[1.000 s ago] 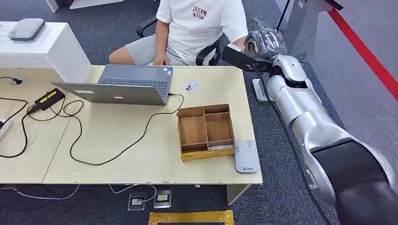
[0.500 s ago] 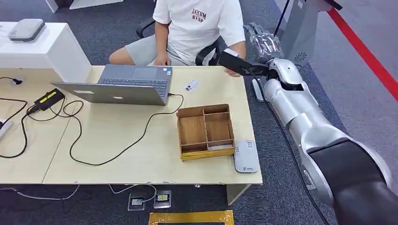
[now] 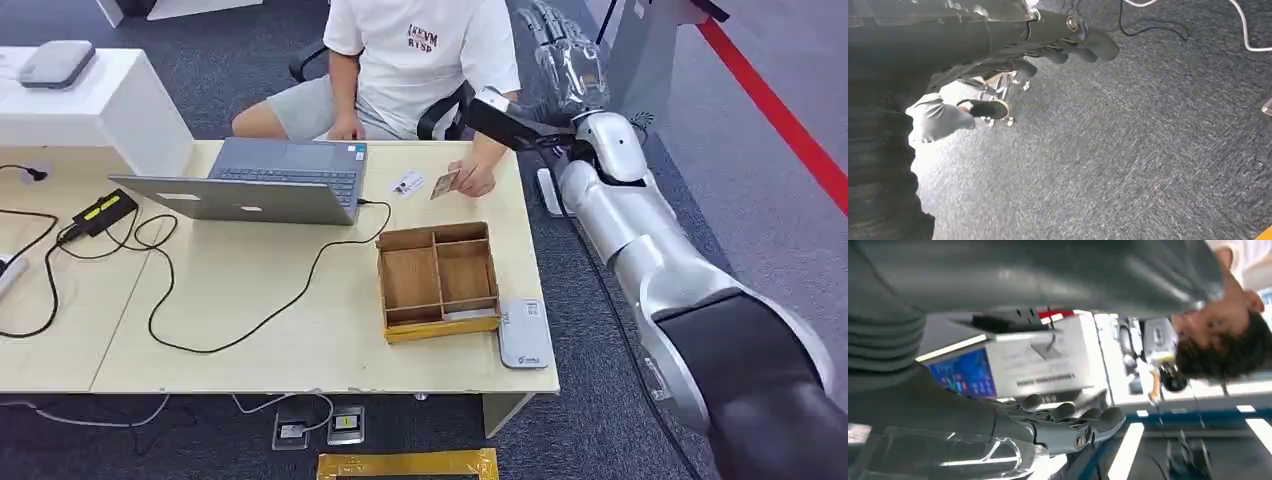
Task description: Pass the card to the sensor for recognition and then transmit it.
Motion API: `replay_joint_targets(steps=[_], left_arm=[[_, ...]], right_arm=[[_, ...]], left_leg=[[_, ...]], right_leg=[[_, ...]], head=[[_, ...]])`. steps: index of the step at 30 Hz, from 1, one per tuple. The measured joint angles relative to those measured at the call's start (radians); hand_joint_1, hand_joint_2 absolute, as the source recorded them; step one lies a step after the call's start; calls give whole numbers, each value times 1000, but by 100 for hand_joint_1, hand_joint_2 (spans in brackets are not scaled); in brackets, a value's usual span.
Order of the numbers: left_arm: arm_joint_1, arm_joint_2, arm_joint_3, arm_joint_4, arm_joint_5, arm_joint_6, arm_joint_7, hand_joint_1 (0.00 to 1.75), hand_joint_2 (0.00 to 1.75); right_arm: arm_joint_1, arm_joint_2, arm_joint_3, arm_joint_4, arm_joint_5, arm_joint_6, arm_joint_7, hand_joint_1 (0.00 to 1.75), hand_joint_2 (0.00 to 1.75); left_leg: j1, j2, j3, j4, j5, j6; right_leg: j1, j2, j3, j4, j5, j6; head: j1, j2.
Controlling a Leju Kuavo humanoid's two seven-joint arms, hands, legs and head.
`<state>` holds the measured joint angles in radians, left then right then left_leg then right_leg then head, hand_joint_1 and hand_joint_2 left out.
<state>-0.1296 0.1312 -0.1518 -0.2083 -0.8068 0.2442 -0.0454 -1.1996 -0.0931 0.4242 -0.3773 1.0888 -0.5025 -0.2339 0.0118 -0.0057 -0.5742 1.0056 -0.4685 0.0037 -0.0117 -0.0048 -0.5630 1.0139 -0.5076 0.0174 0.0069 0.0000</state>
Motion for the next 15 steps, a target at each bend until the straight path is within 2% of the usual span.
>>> replay_joint_targets(steps=[2, 5, 9, 12, 15], left_arm=[[2, -4, 0, 0, 12, 0, 10, 0, 175], [4, -6, 3, 0, 35, -2, 30, 0, 175], [13, -6, 15, 0, 72, 2, 48, 0, 175], [14, -8, 24, 1, 83, 8, 58, 0, 175], [15, -9, 30, 2, 87, 11, 65, 0, 175]], right_arm=[[0, -25, 0, -1, 32, -74, -25, 0, 0], [8, -99, -1, -28, 68, -174, -66, 0, 0], [41, -251, -31, -105, 138, -190, -89, 0, 0], [62, -361, -80, -159, 132, -191, -144, 0, 0], [73, -434, -124, -198, 153, -190, -135, 0, 0]], left_leg=[[0, 0, 1, 1, 0, 0], [0, -1, 1, 1, 0, 0], [-1, -1, 1, 2, -1, 1], [-2, -1, 0, 2, -1, 2], [-2, 1, 1, 1, -2, 1]], right_leg=[[0, 0, -1, -1, 0, 0], [0, -1, 0, -1, 0, 0], [-1, 0, 1, -2, 0, 0], [-2, -1, 1, -2, 0, 1], [-2, 1, 0, -2, 1, 1]], head=[[0, 0], [0, 0], [0, 0], [0, 0], [0, 0]])
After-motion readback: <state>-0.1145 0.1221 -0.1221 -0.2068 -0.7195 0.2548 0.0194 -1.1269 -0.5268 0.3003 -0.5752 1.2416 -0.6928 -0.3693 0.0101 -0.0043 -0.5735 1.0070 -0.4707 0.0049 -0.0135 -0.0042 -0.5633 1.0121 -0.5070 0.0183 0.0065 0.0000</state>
